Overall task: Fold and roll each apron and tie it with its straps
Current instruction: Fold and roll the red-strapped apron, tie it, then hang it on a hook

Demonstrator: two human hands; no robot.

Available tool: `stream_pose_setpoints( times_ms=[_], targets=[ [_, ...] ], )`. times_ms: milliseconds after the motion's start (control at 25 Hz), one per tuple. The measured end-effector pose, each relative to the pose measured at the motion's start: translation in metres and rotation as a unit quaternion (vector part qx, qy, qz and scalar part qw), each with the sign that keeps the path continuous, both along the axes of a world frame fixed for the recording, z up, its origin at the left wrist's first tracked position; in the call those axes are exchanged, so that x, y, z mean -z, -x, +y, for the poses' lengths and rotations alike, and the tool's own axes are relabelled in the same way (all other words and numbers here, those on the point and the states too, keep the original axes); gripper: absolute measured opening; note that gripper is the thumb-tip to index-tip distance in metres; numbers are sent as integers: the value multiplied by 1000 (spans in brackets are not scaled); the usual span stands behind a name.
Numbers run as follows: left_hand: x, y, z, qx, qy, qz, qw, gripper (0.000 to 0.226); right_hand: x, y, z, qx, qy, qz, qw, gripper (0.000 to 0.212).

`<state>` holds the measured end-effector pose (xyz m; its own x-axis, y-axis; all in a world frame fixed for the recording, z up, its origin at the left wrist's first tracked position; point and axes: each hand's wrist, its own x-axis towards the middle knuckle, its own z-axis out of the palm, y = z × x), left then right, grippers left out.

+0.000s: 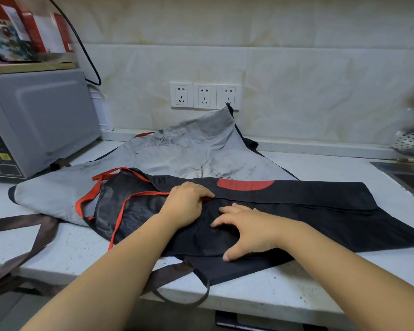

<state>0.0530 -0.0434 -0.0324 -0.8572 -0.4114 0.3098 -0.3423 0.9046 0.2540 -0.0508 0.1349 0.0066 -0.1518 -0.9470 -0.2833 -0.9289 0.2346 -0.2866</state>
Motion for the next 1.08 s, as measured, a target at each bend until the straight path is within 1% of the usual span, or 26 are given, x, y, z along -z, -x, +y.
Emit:
stream_pose_setpoints(
  times_ms=[120,160,200,280,320,440,520,560,640,680,760,800,840,920,960,1000,1040,1080],
  targets=[
    [-21,-3,15,55,-104,-46,992,27,-8,-4,-3,-18,44,30,998,39],
    [-28,-6,20,61,-143,-69,985,26,-12,-8,-2,-17,37,29,999,36],
    [-32,-8,25,66,-167,-94,979,26,-14,-10,-1,-15,13,29,999,39],
    [-37,-14,28,72,-182,-131,972,28,-15,-18,1,-23,-35,60,997,48],
    [-38,-17,28,73,-189,-143,969,30,-14,-23,2,-28,-39,87,995,49],
    [-40,-24,25,74,-246,-179,950,42,-9,-33,1,-47,15,146,988,34],
    [-44,-28,24,93,-269,-213,935,54,-7,-28,-1,-42,53,142,988,23],
    [-47,-30,25,109,-277,-232,926,59,-8,-23,-2,-30,65,126,990,18],
    [-54,-33,27,123,-292,-263,911,65,-15,-9,-6,28,94,58,993,11],
    [-56,-33,27,120,-282,-269,913,60,-18,-3,-8,65,108,11,992,10],
    [-56,-30,26,90,-212,-251,940,35,-25,7,-12,109,115,-58,986,11],
    [-56,-29,23,72,-180,-232,953,24,-28,11,-12,114,101,-76,985,15],
    [-57,-28,20,57,-170,-215,960,19,-30,14,-11,114,73,-83,987,21],
    [-63,-28,15,37,-196,-195,960,16,-34,19,-9,98,10,-52,994,29],
    [-67,-29,14,26,-211,-188,959,15,-37,22,-8,92,0,-25,995,23],
    [-71,-28,12,8,-217,-178,960,16,-39,27,-8,93,5,9,996,11],
    [-75,-27,8,-16,-209,-166,964,19,-41,34,-10,102,13,48,994,7],
    [-78,-24,3,-45,-181,-157,970,20,-42,42,-11,121,19,79,989,12]
  ],
)
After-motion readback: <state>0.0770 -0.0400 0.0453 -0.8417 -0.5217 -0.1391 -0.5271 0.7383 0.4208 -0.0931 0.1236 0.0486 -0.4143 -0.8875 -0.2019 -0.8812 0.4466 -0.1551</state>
